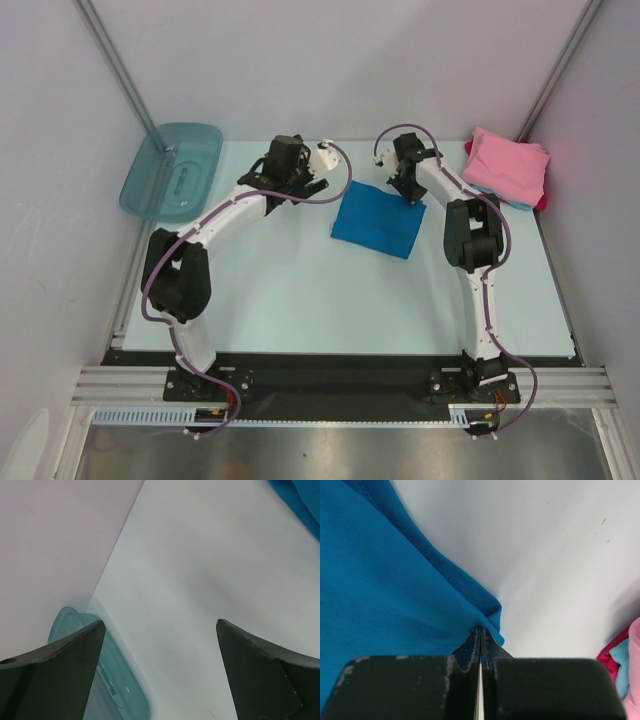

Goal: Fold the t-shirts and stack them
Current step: Fold the tshirt

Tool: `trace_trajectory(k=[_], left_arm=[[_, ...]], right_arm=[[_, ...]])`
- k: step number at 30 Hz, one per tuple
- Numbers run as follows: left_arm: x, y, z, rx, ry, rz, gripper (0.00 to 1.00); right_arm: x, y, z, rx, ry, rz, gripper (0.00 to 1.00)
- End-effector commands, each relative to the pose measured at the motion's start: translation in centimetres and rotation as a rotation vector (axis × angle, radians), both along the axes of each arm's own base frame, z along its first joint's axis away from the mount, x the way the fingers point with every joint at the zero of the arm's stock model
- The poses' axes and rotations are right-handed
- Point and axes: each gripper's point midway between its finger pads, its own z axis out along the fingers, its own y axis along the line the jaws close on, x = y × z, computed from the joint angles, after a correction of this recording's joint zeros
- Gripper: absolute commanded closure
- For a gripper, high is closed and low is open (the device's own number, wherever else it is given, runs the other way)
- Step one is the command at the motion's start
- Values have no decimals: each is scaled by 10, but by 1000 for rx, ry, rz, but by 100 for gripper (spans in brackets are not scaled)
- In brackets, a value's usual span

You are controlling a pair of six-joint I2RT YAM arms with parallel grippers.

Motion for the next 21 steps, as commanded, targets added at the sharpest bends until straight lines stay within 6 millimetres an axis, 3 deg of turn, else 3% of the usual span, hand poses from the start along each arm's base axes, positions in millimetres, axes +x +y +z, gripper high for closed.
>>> trace_trajectory(k=[1, 11, 15, 18, 21], left_arm=[[0, -3, 46, -60, -84, 2, 0], [-1, 0, 51, -52, -97, 9, 0], [-4, 1, 53, -58, -97, 12, 0], [-5, 4, 53, -55, -99, 24, 0], [-5, 9, 55, -47, -114, 47, 0]], right_arm=[[-5, -13, -9, -19, 19, -41, 100], [-2, -58, -19, -87, 20, -117, 100], [5, -68, -13, -106, -8, -128, 100], [9, -65, -4, -116, -30, -109, 100], [21, -53, 28, -122, -107, -83, 100]])
